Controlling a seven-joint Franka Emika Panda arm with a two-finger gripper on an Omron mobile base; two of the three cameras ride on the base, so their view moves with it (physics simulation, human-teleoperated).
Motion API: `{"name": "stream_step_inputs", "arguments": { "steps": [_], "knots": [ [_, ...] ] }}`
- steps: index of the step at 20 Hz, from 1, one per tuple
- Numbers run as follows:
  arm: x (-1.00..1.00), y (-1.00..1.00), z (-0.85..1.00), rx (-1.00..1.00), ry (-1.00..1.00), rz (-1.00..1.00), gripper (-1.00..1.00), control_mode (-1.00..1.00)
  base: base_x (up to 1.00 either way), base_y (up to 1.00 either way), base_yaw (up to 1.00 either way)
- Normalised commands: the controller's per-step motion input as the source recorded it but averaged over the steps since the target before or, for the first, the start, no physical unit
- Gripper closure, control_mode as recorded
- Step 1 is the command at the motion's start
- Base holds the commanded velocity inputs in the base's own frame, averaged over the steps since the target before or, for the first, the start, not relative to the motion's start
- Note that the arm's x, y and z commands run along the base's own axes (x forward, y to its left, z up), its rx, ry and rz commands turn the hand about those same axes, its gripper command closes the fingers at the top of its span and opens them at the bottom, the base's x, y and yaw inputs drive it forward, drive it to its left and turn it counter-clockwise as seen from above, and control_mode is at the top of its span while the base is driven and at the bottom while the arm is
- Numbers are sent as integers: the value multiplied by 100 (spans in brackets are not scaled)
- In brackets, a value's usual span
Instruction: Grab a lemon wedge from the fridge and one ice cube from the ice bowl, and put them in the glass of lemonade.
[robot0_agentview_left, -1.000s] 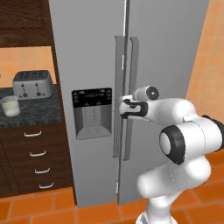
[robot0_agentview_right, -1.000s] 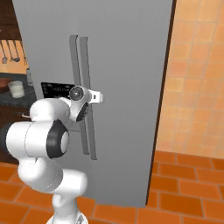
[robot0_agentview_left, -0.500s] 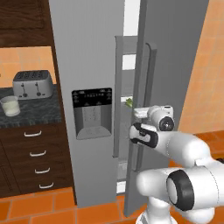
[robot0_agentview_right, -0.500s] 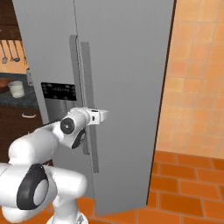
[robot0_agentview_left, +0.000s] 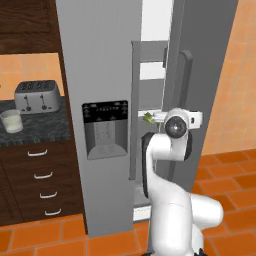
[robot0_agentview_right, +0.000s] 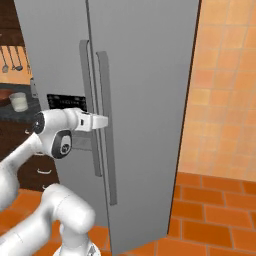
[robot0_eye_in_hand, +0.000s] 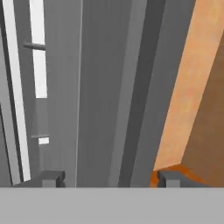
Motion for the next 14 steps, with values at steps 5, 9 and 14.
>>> {"name": "stream_step_inputs", "arguments": {
  "steps": [5, 9, 14],
  "knots": [
    [-35, 98, 68, -3, 5, -18, -100, -100, 0, 0, 0],
    [34, 85, -12, -2, 10, -32, -100, -100, 0, 0, 0],
    [46, 2, -2, 0, 4, -3, -100, -100, 0, 0, 0]
  ]
}}
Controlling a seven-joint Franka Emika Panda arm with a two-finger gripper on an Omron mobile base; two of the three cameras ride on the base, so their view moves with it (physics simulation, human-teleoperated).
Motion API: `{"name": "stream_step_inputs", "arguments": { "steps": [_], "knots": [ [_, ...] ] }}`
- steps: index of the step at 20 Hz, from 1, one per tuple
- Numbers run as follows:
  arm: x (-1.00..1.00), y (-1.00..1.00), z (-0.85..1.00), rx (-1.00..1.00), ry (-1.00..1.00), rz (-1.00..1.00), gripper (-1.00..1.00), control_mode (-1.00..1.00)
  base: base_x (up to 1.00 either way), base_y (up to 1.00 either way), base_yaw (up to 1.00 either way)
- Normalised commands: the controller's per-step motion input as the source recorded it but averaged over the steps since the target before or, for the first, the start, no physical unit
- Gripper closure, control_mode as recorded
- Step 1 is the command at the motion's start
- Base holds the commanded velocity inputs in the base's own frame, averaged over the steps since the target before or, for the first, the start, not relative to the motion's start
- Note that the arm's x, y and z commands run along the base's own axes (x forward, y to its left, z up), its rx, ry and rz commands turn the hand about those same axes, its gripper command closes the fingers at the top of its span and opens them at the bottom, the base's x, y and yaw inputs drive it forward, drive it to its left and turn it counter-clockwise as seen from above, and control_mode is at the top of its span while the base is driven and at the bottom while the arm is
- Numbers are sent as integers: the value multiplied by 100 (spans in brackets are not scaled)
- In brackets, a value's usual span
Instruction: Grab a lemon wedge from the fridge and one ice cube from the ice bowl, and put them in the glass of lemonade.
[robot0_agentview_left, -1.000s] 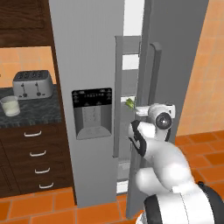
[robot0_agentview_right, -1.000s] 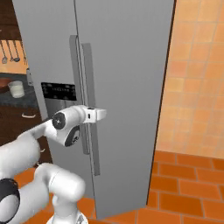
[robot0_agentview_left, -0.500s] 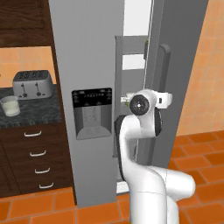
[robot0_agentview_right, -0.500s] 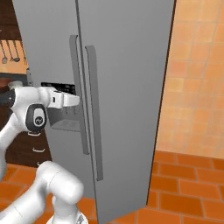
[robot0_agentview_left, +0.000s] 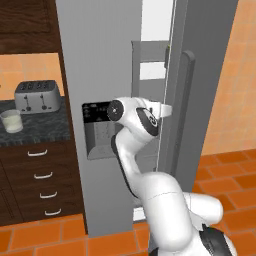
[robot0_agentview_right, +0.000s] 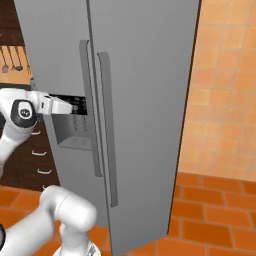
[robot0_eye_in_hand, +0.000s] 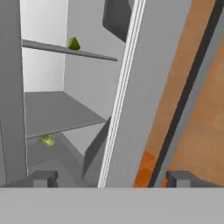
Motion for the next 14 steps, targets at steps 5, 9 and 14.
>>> {"name": "stream_step_inputs", "arguments": {
  "steps": [5, 9, 14],
  "knots": [
    [69, -24, 0, 0, 11, 0, -100, -100, 0, 0, 0],
    [56, -36, 0, 0, 15, -3, -100, -100, 0, 0, 0],
    [9, -80, -3, 0, 19, -10, -100, -100, 0, 0, 0]
  ]
}}
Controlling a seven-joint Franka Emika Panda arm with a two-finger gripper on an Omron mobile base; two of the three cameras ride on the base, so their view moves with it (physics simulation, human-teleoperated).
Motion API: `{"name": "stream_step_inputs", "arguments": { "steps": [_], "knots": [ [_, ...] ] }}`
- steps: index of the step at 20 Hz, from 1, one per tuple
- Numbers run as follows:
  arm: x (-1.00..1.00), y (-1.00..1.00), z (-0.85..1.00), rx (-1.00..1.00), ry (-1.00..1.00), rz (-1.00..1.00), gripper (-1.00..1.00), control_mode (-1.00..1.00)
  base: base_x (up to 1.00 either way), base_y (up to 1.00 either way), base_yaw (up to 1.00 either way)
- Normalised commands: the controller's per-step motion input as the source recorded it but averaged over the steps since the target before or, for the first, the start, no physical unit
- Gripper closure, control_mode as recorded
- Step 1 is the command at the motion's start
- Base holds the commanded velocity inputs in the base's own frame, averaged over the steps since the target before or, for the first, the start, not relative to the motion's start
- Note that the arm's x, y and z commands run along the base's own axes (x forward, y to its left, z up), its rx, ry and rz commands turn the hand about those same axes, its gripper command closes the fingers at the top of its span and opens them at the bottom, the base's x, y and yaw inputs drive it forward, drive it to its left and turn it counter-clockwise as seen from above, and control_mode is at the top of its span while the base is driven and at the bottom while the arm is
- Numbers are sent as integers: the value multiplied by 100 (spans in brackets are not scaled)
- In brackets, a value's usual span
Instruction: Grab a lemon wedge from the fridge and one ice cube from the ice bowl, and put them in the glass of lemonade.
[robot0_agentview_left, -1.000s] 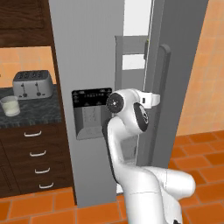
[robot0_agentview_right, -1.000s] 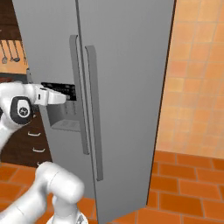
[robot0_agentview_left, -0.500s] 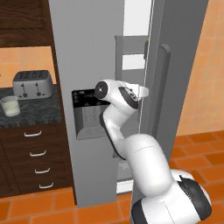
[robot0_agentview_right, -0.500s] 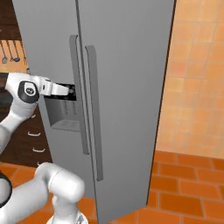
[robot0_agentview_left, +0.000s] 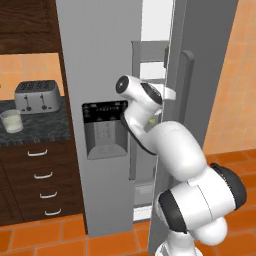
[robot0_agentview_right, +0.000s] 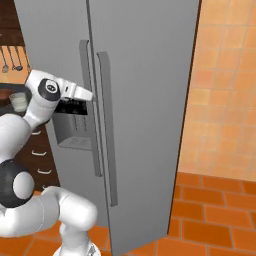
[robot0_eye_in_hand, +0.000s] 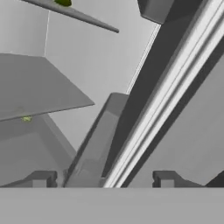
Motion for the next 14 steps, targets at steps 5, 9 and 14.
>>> {"name": "stream_step_inputs", "arguments": {
  "steps": [5, 9, 14],
  "knots": [
    [-2, -97, -15, 0, 17, -12, -100, -100, 0, 0, 0],
    [-47, -100, -24, 0, 4, -14, -100, -100, 0, 0, 0],
    [-50, -94, -30, -2, 3, -17, -100, -100, 0, 0, 0]
  ]
}}
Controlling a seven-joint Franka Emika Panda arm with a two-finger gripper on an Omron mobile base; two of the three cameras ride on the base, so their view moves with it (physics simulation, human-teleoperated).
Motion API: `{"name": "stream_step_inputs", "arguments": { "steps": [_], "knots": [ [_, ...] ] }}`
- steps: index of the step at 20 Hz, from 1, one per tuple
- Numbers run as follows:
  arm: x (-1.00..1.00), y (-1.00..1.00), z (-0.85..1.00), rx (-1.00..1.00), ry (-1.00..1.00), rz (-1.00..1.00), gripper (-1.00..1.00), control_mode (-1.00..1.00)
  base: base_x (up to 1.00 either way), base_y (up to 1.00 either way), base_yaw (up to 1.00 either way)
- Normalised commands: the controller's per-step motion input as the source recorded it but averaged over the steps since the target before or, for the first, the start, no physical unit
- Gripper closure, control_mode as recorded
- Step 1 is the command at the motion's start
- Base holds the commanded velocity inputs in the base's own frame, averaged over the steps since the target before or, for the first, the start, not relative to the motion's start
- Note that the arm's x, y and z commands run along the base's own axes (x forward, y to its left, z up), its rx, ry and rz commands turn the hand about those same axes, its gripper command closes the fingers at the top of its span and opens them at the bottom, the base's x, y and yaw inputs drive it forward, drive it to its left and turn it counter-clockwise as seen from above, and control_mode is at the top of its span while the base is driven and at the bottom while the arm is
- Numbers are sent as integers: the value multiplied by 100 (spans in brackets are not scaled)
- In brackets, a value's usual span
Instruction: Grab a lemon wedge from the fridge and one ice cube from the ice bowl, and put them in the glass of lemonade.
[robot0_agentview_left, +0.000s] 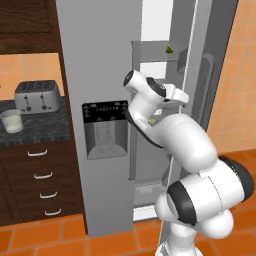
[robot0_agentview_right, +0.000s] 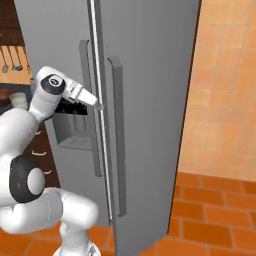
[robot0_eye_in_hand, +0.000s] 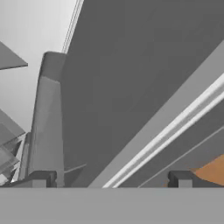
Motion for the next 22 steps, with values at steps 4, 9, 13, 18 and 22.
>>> {"name": "stream_step_inputs", "arguments": {
  "steps": [4, 9, 13, 18, 22],
  "knots": [
    [-52, -100, -19, -1, -2, -13, -100, -100, 0, 0, 0],
    [-33, -100, -14, 0, -1, -9, -100, -100, 0, 0, 0],
    [-27, -100, -9, 0, -7, -8, -100, -100, 0, 0, 0],
    [-25, -100, 0, 0, -13, -9, -100, -100, 0, 0, 0],
    [-21, -100, 0, 0, -11, -11, -100, -100, 0, 0, 0]
  ]
}}
